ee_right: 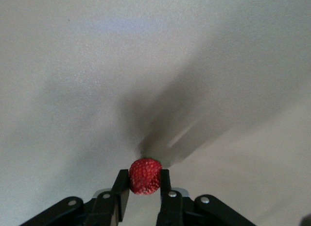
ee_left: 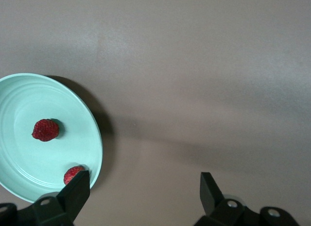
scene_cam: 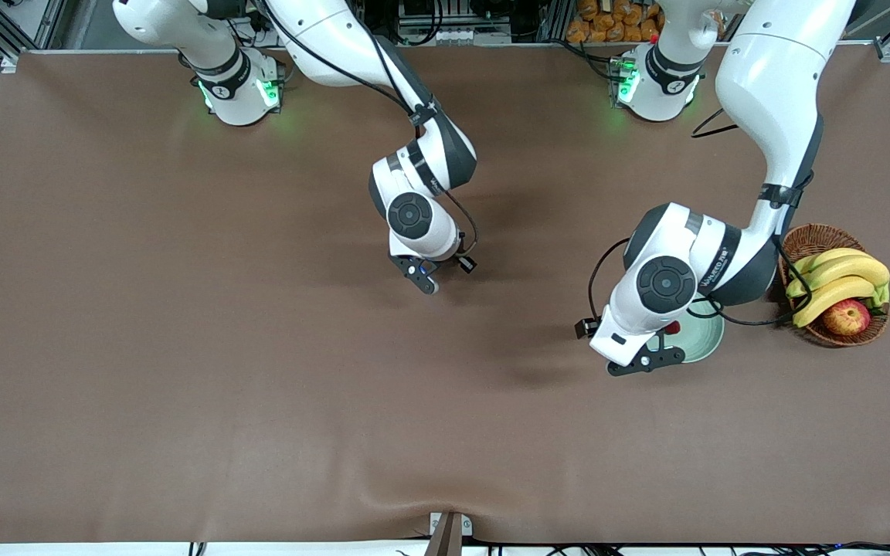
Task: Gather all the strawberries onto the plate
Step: 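Carry the last strawberry to mid-table and open the right gripper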
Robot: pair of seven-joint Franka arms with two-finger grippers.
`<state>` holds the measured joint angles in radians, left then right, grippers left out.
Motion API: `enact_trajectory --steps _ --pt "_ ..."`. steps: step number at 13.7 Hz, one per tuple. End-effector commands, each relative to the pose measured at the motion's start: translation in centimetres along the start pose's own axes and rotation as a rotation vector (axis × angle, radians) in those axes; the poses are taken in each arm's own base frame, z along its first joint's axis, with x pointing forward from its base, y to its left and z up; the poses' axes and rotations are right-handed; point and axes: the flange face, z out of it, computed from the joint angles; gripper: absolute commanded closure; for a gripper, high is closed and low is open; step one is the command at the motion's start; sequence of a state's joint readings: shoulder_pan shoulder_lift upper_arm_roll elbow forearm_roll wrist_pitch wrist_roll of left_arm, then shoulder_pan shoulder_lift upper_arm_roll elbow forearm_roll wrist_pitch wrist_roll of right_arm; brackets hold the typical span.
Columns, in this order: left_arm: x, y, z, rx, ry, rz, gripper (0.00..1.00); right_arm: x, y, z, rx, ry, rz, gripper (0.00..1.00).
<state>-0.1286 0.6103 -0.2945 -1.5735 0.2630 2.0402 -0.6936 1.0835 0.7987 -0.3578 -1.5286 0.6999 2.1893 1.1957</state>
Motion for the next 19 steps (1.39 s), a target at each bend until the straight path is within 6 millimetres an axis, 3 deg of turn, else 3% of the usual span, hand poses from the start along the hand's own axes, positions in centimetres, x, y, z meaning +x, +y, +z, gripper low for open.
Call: enact_trajectory --steps 1,4,6,9,12,15,19 --pt "-0.7 1.5 -0.6 -0.03 -0.001 0.007 0.0 0.0 -0.8 -1.3 0.025 -0.012 0.024 0.0" --pt "-1.3 2.8 -0.9 -0.054 0.014 0.025 0.0 2.5 -1.6 -4.8 0.064 -0.025 0.055 0.0" --pt "-2.2 4.3 -0.7 -0.071 0.008 0.049 0.0 4.9 -2.4 -8.7 0.055 -0.056 0.07 0.0" --pt "-4.1 7.3 -0.7 -0.098 0.012 0.094 0.0 10.2 -2.1 -13.9 -0.003 -0.1 0.103 0.0" --pt "-6.8 10.9 0.4 -0.101 0.007 0.098 0.0 15.1 -0.3 -18.0 -0.034 -0.142 0.069 0.0" --pt "-11.4 15.9 0.9 -0.103 0.006 0.105 0.0 19.3 2.4 -23.7 -0.028 -0.112 -0.009 0.0" --pt "-18.5 22.6 1.8 -0.115 0.008 0.145 0.0 26.0 8.8 -29.5 -0.106 -0.127 -0.181 0.0"
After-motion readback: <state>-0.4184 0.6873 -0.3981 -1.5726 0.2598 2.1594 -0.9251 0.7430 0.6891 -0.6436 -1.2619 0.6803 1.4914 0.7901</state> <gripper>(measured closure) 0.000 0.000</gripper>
